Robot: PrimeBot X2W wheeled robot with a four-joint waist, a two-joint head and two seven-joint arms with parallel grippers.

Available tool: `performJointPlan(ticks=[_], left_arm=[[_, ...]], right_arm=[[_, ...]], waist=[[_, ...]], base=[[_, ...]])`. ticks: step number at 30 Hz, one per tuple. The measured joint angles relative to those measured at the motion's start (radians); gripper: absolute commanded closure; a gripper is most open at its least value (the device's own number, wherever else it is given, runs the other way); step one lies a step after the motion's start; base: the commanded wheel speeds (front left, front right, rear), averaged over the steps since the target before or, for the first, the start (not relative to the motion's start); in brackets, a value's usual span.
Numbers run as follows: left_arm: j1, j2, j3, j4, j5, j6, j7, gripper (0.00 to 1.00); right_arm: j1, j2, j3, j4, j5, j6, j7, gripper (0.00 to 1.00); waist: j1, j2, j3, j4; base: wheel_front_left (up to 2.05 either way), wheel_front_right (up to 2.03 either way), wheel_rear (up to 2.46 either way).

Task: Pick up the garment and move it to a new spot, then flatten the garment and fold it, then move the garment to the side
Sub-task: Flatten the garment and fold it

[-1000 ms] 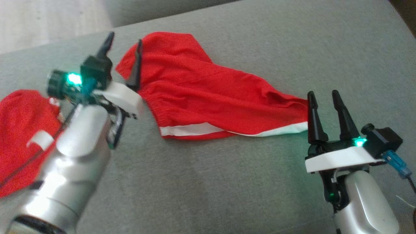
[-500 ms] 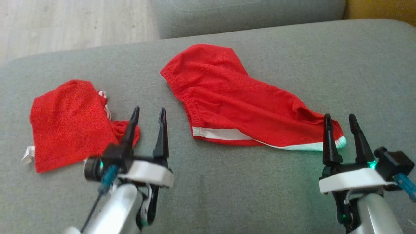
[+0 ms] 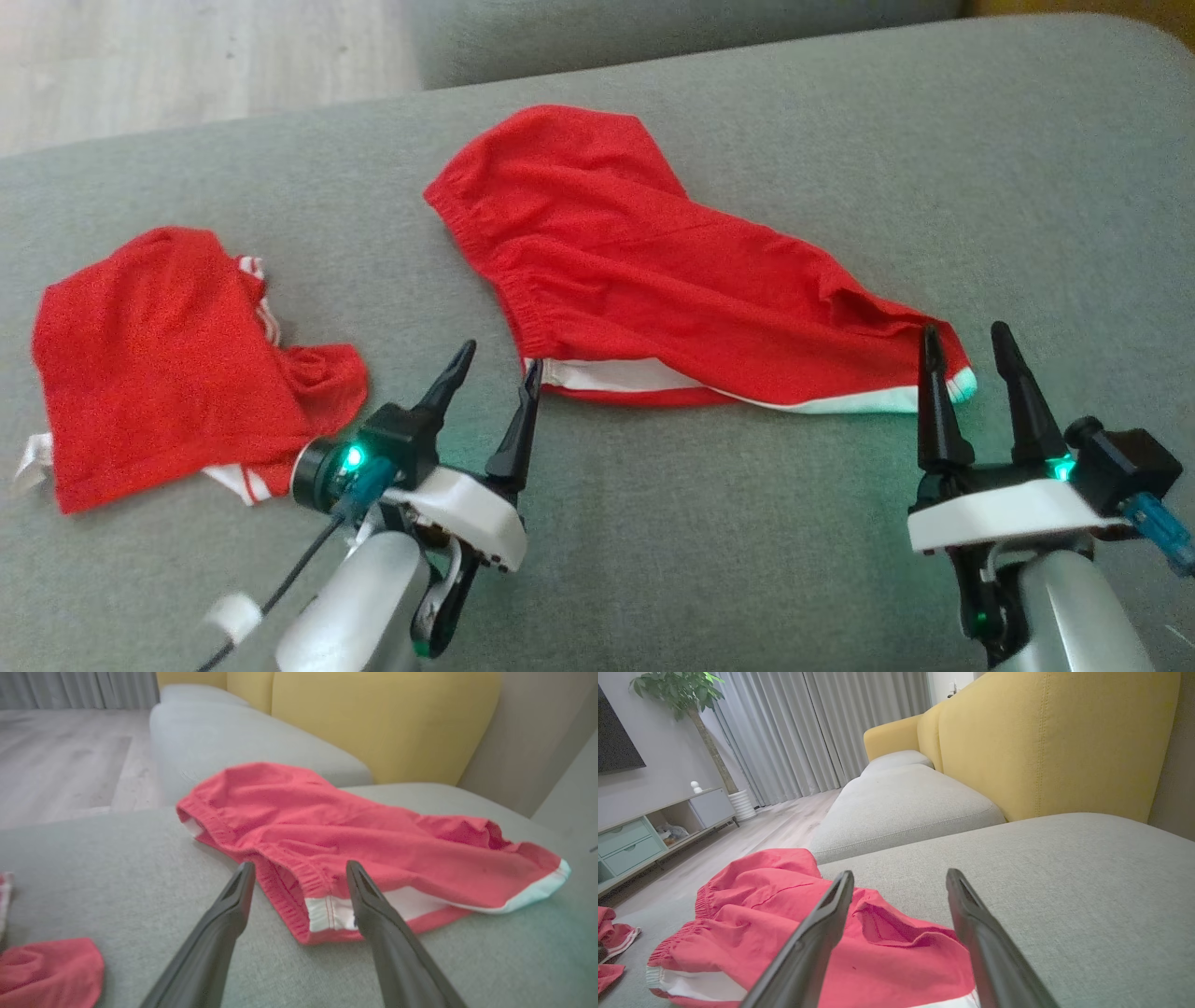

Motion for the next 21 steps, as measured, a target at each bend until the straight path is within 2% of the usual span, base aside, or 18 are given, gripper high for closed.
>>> performJointPlan(ticks=[6,15,16,17,18,21], left_arm=[[-0.034,0.003,-0.015,0.074,-0.003,-0.016,0.071,0.00],[-0.079,0.003,-0.030,0.130,-0.003,-0.034,0.078,0.00],[-0.083,0.002,-0.030,0.135,-0.003,-0.034,0.078,0.22],[-0.087,0.001,-0.031,0.138,-0.003,-0.035,0.078,0.86],[-0.091,0.001,-0.031,0.141,-0.003,-0.043,0.077,1.00],[-0.097,0.000,-0.034,0.144,-0.003,-0.045,0.065,1.00]], right_arm=[[-0.007,0.000,0.008,-0.001,0.002,0.000,0.000,0.00],[-0.026,0.000,0.014,-0.001,0.010,0.000,0.000,0.00],[-0.027,0.000,0.014,-0.001,0.010,0.000,0.000,0.00],[-0.027,0.000,0.014,-0.001,0.010,0.000,0.000,0.00],[-0.027,0.000,0.014,-0.001,0.010,0.000,0.000,0.00],[-0.028,0.000,0.012,0.004,0.010,0.000,0.000,0.00]], waist=[[0.0000,0.0000,0.027,-0.031],[0.0001,0.0000,0.064,-0.074],[0.0001,0.0000,0.067,-0.077],[0.0000,0.0000,0.069,-0.079],[0.0000,0.0000,0.071,-0.081],[0.0001,0.0000,0.072,-0.085]], base=[[0.00,0.00,0.00],[0.00,0.00,0.00],[0.00,0.00,0.00],[0.00,0.00,0.00],[0.00,0.00,0.00],[0.00,0.00,0.00]])
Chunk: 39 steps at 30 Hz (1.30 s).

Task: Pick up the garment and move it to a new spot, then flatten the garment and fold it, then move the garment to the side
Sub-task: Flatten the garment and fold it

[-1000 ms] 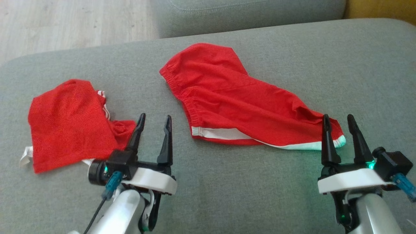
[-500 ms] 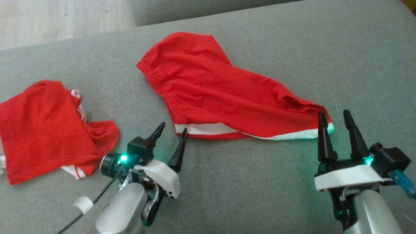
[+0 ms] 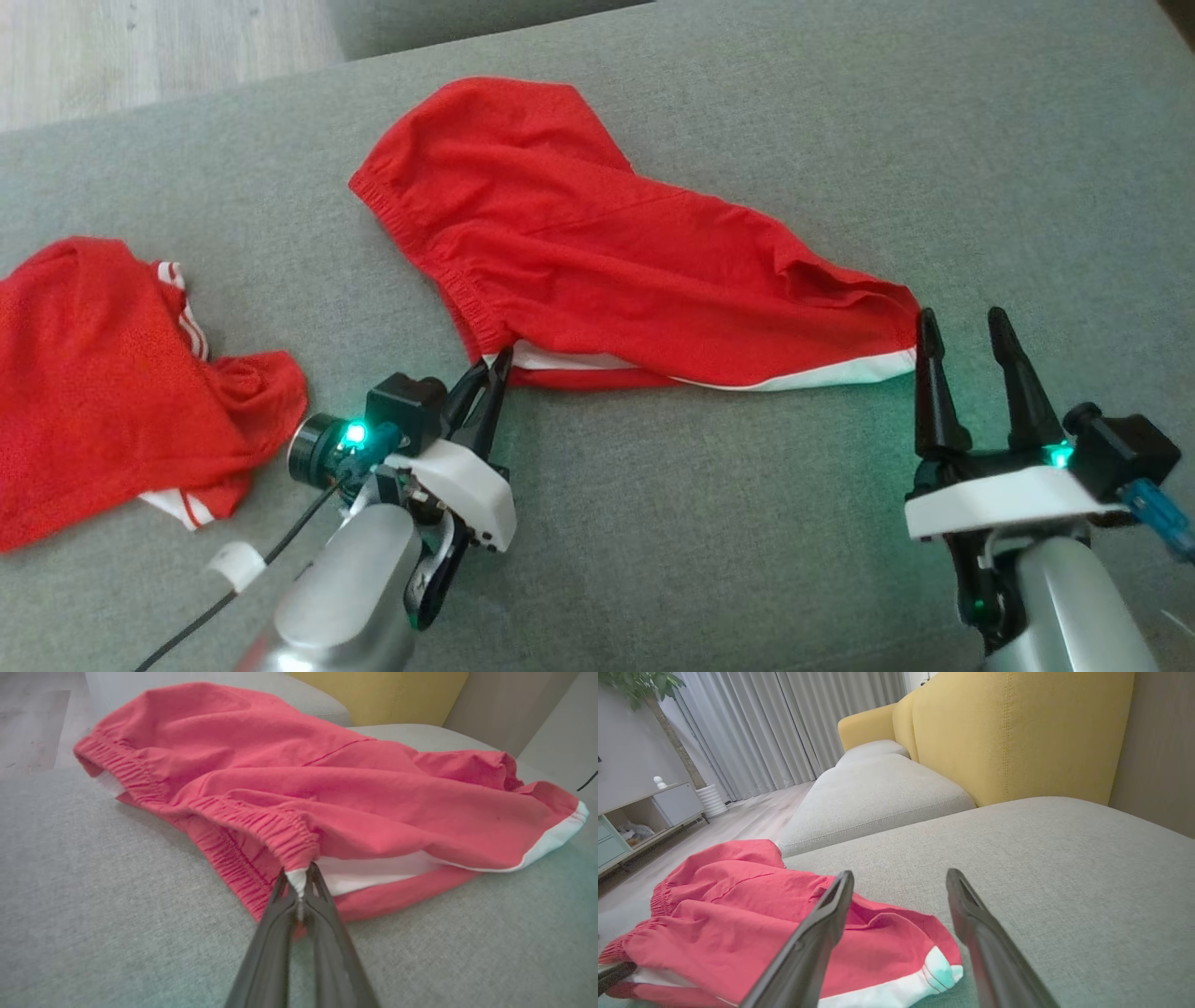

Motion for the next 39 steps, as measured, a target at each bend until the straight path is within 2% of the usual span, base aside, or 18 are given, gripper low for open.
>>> performJointPlan(ticks=[4,8,20,31,32,33,34,35,39], left_arm=[[0.000,0.000,-0.001,-0.007,-0.012,-0.006,-0.030,1.00],[0.001,0.001,-0.013,-0.026,-0.010,-0.010,-0.030,1.00],[0.002,0.009,-0.033,-0.073,-0.010,-0.009,-0.013,1.00],[0.003,0.021,-0.038,-0.090,-0.010,0.001,-0.004,1.00],[0.003,0.021,-0.038,-0.091,-0.010,0.003,-0.004,1.00],[0.003,0.022,-0.039,-0.091,-0.010,0.003,-0.003,1.00],[0.003,0.023,-0.039,-0.091,-0.010,0.003,-0.003,1.00],[0.003,0.023,-0.040,-0.092,-0.010,0.003,-0.003,1.00],[0.003,0.025,-0.042,-0.095,-0.010,0.004,0.005,1.00]], right_arm=[[0.000,0.000,-0.042,0.066,-0.019,0.000,0.006,0.00],[-0.002,0.000,-0.092,0.135,-0.082,0.000,0.067,0.00],[-0.059,0.000,-0.076,0.220,-0.171,0.000,0.199,0.00],[-0.060,0.000,-0.056,0.245,-0.173,0.000,0.226,0.00],[-0.060,0.000,-0.054,0.248,-0.173,0.000,0.227,0.07],[-0.061,0.000,-0.053,0.251,-0.173,0.000,0.227,0.43],[-0.063,0.000,-0.052,0.254,-0.173,0.000,0.228,0.92],[-0.066,0.000,-0.050,0.257,-0.174,0.000,0.230,1.00],[-0.081,0.000,-0.050,0.260,-0.185,0.000,0.234,1.00]], waist=[[-0.0001,0.0000,-0.014,0.009],[-0.0001,0.0000,-0.024,0.028],[0.0000,0.0000,-0.016,0.065],[-0.0001,0.0000,-0.025,0.058],[-0.0001,0.0000,-0.025,0.058],[-0.0001,0.0000,-0.025,0.057],[-0.0001,0.0000,-0.025,0.056],[-0.0001,0.0000,-0.024,0.056],[-0.0001,0.0000,-0.024,0.054]], base=[[0.00,0.00,0.00],[0.00,0.00,0.00],[0.00,0.00,0.00],[0.00,0.00,0.00],[0.00,0.00,0.00],[0.00,0.00,0.00],[0.00,0.00,0.00],[0.00,0.00,0.00],[0.00,0.00,0.00]])
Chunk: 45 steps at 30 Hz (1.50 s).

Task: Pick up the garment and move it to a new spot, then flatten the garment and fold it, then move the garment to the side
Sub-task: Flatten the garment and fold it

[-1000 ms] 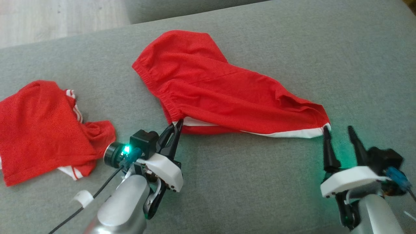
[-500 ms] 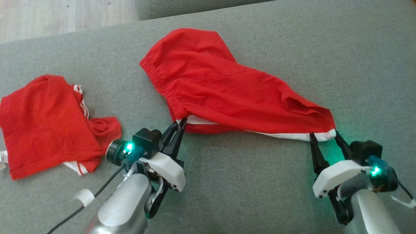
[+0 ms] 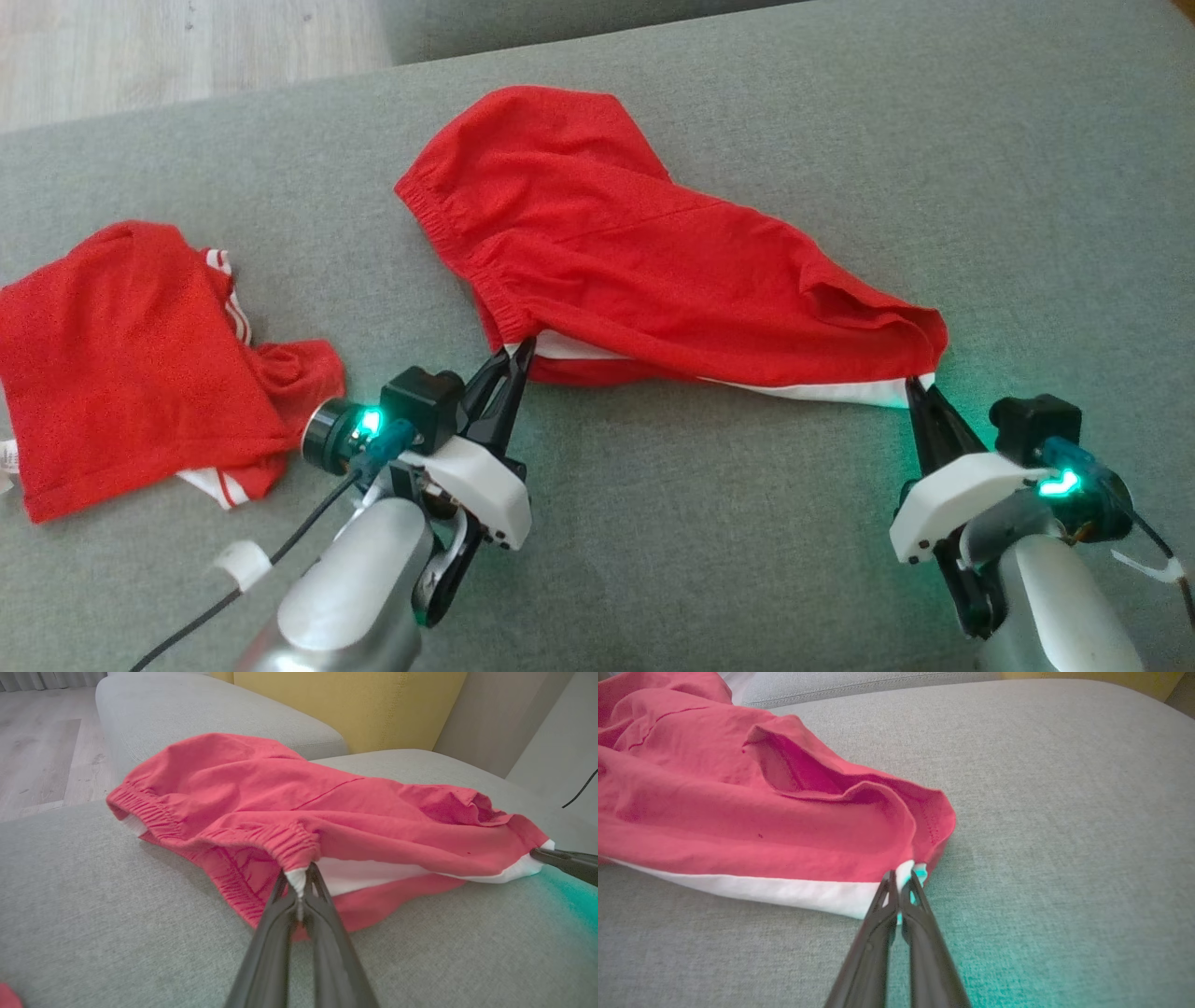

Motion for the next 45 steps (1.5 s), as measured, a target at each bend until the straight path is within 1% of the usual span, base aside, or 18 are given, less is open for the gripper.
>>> performJointPlan(ticks=[4,9,13,17,20,24,28,29,31,35,39,40,42,45], left_arm=[[0.000,0.004,0.000,0.000,-0.011,0.000,0.000,1.00],[0.001,0.016,-0.010,-0.011,-0.010,0.000,0.003,1.00],[0.000,0.041,-0.028,-0.033,-0.006,-0.011,0.037,1.00],[-0.019,0.083,-0.039,-0.067,0.006,-0.030,0.085,1.00],[-0.075,0.121,-0.052,-0.101,0.013,-0.058,0.140,1.00],[-0.190,0.170,-0.056,-0.149,0.013,-0.086,0.218,1.00],[-0.310,0.204,-0.053,-0.168,-0.017,-0.100,0.288,1.00],[-0.337,0.212,-0.052,-0.168,-0.026,-0.107,0.301,1.00],[-0.383,0.224,-0.050,-0.164,-0.044,-0.107,0.314,1.00],[-0.463,0.224,-0.048,-0.154,-0.089,-0.108,0.321,1.00],[-0.529,0.209,-0.021,-0.127,-0.121,-0.108,0.297,1.00],[-0.540,0.207,-0.015,-0.122,-0.121,-0.108,0.281,1.00],[-0.552,0.202,-0.009,-0.109,-0.123,-0.108,0.263,1.00],[-0.542,0.190,-0.023,-0.091,-0.145,-0.108,0.265,1.00]], right_arm=[[-0.001,0.000,-0.001,-0.007,0.003,0.000,-0.002,1.00],[-0.001,0.000,0.000,-0.045,0.046,0.000,0.000,1.00],[0.000,0.000,0.008,-0.108,0.120,0.000,0.042,1.00],[-0.001,-0.006,0.047,-0.200,0.176,0.000,0.103,1.00],[-0.011,-0.034,0.077,-0.272,0.235,0.000,0.157,1.00],[-0.080,-0.066,0.076,-0.347,0.335,0.000,0.226,1.00],[-0.173,-0.075,0.072,-0.376,0.398,0.000,0.290,1.00],[-0.193,-0.076,0.068,-0.379,0.411,0.000,0.301,1.00],[-0.230,-0.087,0.066,-0.380,0.425,0.000,0.314,1.00],[-0.302,-0.101,0.069,-0.407,0.454,0.000,0.310,1.00],[-0.380,-0.098,0.042,-0.429,0.464,0.000,0.248,1.00],[-0.390,-0.098,0.028,-0.429,0.448,0.000,0.236,1.00],[-0.395,-0.109,0.013,-0.422,0.379,0.000,0.220,1.00],[-0.379,-0.110,0.011,-0.416,0.352,0.000,0.224,1.00]], waist=[[0.0000,0.0000,-0.011,-0.001],[0.0000,0.0000,-0.030,0.000],[0.0000,0.0000,-0.053,0.006],[-0.0001,0.0000,-0.077,0.011],[-0.0001,0.0000,-0.093,0.017],[-0.0001,0.0000,-0.116,0.020],[0.0000,0.0000,-0.145,0.019],[-0.0001,0.0000,-0.153,0.018],[0.0000,0.0000,-0.169,0.014],[-0.0001,0.0000,-0.195,0.003],[-0.0001,0.0000,-0.210,-0.007],[-0.0001,0.0000,-0.213,-0.008],[-0.0001,0.0000,-0.217,-0.009],[-0.0001,0.0000,-0.221,-0.004]], base=[[0.00,0.00,0.00],[0.00,0.00,0.00],[0.00,0.00,0.00],[0.00,0.00,0.00],[0.00,0.00,0.00],[0.00,0.00,0.00],[0.00,0.00,0.00],[0.00,0.00,0.00],[0.00,0.00,0.00],[0.00,0.00,0.00],[0.00,0.00,0.00],[0.00,0.00,0.00],[0.00,0.00,0.00],[0.00,0.00,0.00]])
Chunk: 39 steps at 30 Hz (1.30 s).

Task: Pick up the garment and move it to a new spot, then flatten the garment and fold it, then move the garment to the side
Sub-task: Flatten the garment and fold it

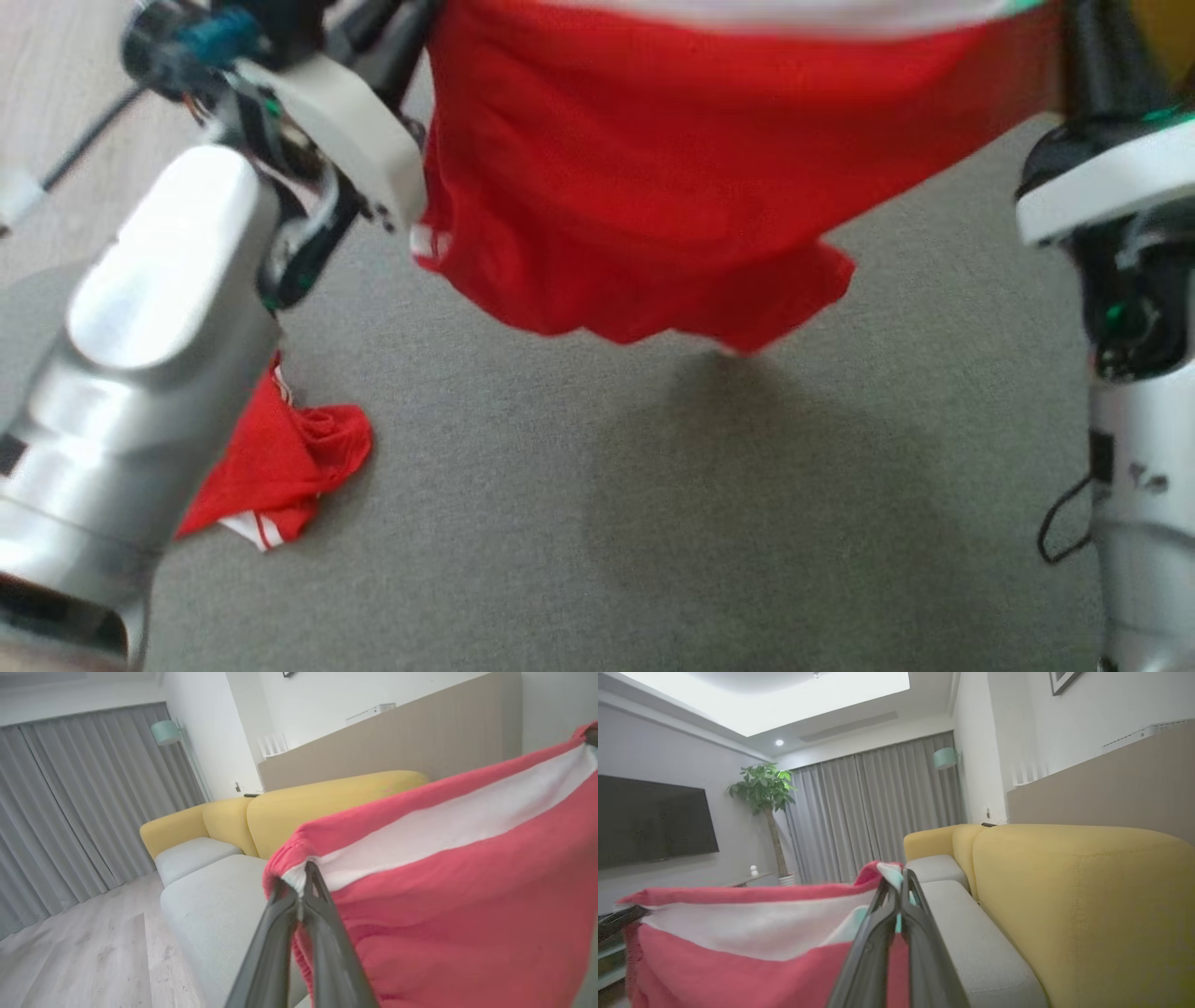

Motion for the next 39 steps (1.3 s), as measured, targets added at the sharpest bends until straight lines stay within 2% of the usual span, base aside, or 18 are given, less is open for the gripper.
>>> performJointPlan(ticks=[6,10,17,20,26,27,32,35,39], left_arm=[[0.058,0.006,-0.040,-0.011,-0.042,0.000,0.028,1.00],[0.071,0.035,-0.054,-0.045,-0.102,-0.007,0.081,1.00],[0.036,0.059,-0.058,-0.049,-0.107,-0.007,0.110,1.00],[-0.065,0.057,-0.055,0.001,-0.070,-0.007,0.100,1.00],[-0.365,0.020,-0.029,0.156,0.026,-0.006,-0.013,1.00],[-0.365,0.020,-0.029,0.156,0.026,-0.006,-0.013,1.00],[-0.538,-0.040,0.012,0.295,0.075,0.033,-0.179,1.00],[-0.534,-0.068,-0.012,0.381,0.078,0.019,-0.229,1.00],[-0.426,-0.114,-0.050,0.468,0.049,0.001,-0.292,1.00]], right_arm=[[0.075,-0.002,0.005,-0.038,-0.032,0.000,0.010,1.00],[0.100,-0.003,0.000,-0.081,-0.035,0.000,0.058,1.00],[0.049,-0.009,-0.008,-0.065,-0.037,0.000,0.101,1.00],[-0.088,-0.011,-0.006,0.012,-0.034,0.000,0.086,1.00],[-0.449,-0.016,0.010,0.241,-0.062,0.000,-0.072,1.00],[-0.449,-0.016,0.010,0.241,-0.062,0.000,-0.072,1.00],[-0.639,-0.020,0.030,0.423,-0.124,0.000,-0.262,1.00],[-0.658,-0.018,0.085,0.554,-0.137,0.000,-0.298,1.00],[-0.618,-0.021,0.157,0.712,-0.142,0.000,-0.303,1.00]], waist=[[0.0000,0.0000,0.001,0.014],[0.0000,0.0000,0.010,0.021],[0.0001,0.0000,0.080,0.022],[0.0002,0.0000,0.133,0.017],[0.0004,0.0000,0.256,-0.004],[0.0004,0.0000,0.256,-0.004],[0.0003,0.0000,0.349,-0.026],[0.0005,-0.0001,0.392,-0.039],[0.0004,-0.0001,0.429,-0.045]], base=[[0.00,0.00,0.00],[0.00,0.00,0.00],[0.00,0.00,0.00],[0.00,0.00,0.00],[0.00,0.00,0.00],[0.00,0.00,0.00],[0.00,0.00,0.00],[0.00,0.00,0.00],[0.00,0.00,0.00]])
